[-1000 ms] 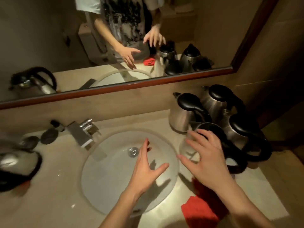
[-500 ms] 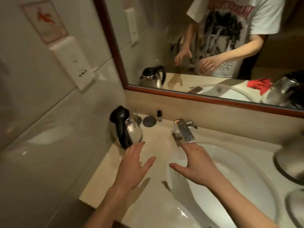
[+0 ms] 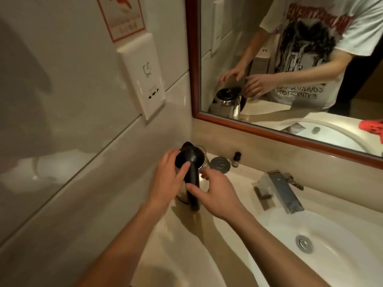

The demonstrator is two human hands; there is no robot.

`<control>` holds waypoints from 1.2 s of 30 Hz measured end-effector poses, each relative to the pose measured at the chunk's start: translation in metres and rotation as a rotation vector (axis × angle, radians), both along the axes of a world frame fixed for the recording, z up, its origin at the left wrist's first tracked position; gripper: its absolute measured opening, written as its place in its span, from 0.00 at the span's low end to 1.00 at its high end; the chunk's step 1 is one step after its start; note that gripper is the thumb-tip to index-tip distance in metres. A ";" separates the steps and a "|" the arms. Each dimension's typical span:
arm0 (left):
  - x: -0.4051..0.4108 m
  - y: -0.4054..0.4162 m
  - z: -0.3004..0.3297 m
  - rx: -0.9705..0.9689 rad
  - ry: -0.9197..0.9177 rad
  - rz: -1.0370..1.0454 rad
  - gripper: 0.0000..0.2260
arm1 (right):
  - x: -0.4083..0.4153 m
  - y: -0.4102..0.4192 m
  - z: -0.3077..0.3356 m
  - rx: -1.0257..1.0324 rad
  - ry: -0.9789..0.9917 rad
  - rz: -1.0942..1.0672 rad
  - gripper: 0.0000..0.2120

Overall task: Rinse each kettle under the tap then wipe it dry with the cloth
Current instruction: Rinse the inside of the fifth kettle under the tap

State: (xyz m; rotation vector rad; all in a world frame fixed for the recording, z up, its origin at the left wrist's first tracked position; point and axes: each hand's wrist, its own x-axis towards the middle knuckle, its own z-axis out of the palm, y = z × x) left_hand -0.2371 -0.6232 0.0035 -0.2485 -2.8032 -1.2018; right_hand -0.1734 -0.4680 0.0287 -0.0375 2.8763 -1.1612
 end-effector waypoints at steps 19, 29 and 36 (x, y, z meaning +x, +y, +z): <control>-0.002 0.026 -0.008 0.242 0.020 0.058 0.15 | 0.007 -0.017 -0.068 -0.779 -0.161 -0.421 0.15; 0.086 0.112 0.033 0.103 0.172 -0.164 0.20 | 0.102 0.089 -0.034 -0.782 -0.113 -0.455 0.20; 0.152 0.192 0.018 0.107 0.464 -0.403 0.18 | 0.183 0.160 -0.046 -0.710 -0.066 -0.602 0.19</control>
